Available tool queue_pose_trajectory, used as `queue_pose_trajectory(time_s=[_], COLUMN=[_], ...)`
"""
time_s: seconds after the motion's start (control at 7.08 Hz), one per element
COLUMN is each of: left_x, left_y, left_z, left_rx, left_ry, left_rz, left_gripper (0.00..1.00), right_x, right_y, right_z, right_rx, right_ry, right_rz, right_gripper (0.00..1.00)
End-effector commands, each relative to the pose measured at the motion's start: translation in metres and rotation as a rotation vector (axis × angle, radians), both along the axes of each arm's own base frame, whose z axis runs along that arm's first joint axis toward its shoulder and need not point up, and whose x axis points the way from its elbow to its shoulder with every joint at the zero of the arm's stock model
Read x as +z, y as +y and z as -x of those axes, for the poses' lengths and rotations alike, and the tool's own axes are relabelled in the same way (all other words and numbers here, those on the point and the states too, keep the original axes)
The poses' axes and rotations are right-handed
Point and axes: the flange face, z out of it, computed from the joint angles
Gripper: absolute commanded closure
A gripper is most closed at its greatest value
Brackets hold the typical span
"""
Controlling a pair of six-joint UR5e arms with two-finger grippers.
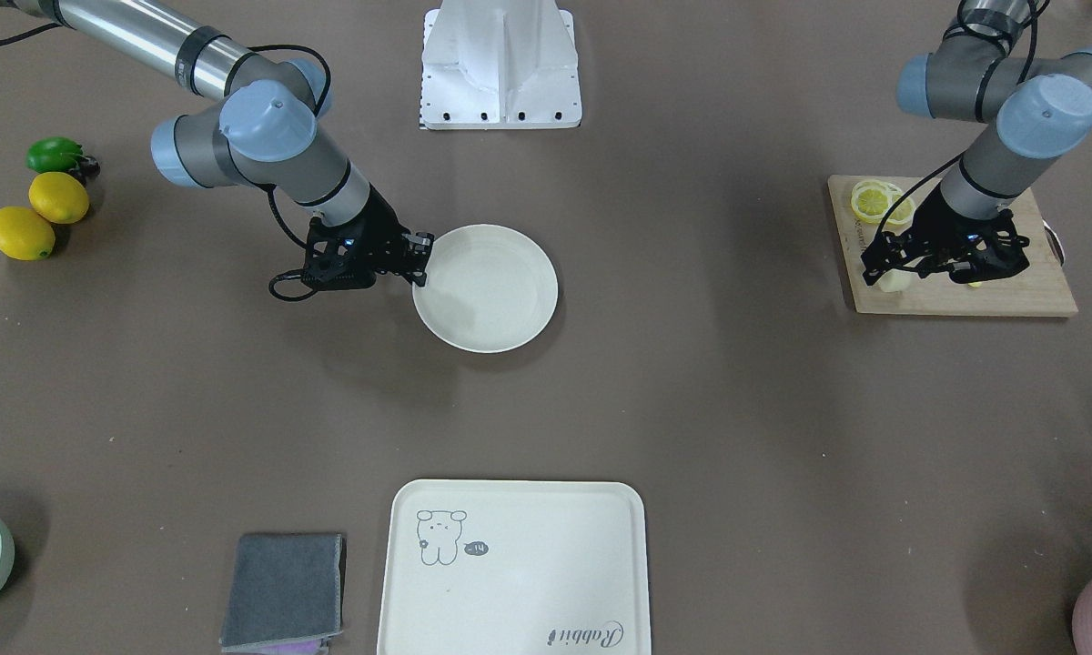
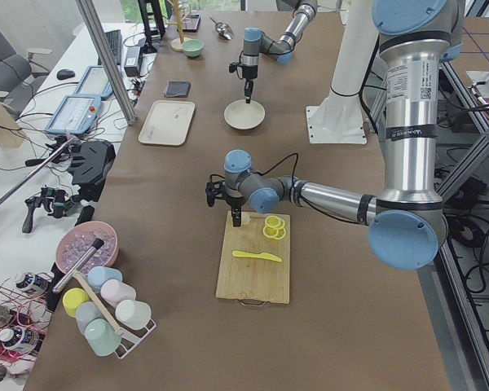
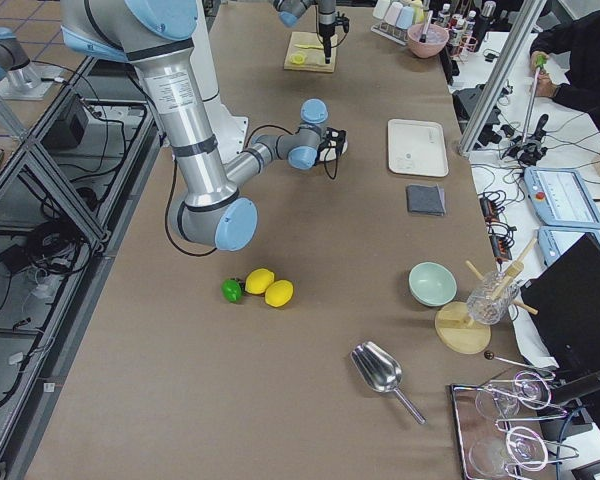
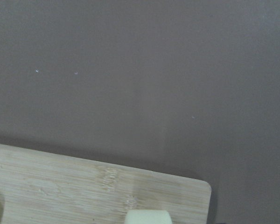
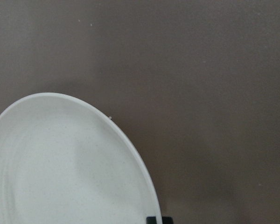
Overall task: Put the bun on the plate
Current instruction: 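Slide the white plate to table center with right gripper while left arm reaches out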
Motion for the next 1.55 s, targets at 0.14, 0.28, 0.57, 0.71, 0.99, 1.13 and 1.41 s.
queue_pose_trajectory(time_s=[0.14,0.28,0.57,0.71,0.99,1.13,1.41], left_x=[0.008,0.005,0.004,0.002,-0.033,-0.083,-0.199], left_y=[0.016,0.017,0.024,0.025,0.026,0.011,-0.036], left_z=[-0.010,-0.009,-0.003,-0.004,-0.005,-0.020,-0.072], left_rx=[0.036,0.042,0.046,0.050,0.090,0.106,0.014], left_ry=[-0.014,-0.012,-0.013,-0.011,0.070,0.123,0.190], left_rz=[0.009,0.002,0.001,0.001,-0.005,0.008,0.069], left_gripper=[0.33,0.44,0.85,1.00,1.00,1.00,1.00], right_x=[-0.001,-0.007,-0.008,-0.007,-0.006,0.001,0.041], right_y=[0.001,0.000,-0.003,-0.003,-0.030,-0.062,-0.092], right_z=[0.002,0.003,0.003,0.004,-0.022,-0.060,-0.146], right_rx=[0.010,0.020,0.049,0.052,0.069,0.074,0.064], right_ry=[-0.002,-0.009,-0.008,-0.006,0.020,0.023,0.070], right_rz=[0.022,0.033,0.037,0.036,0.071,0.110,0.021], right_gripper=[0.74,0.02,0.00,0.00,0.00,0.00,0.00])
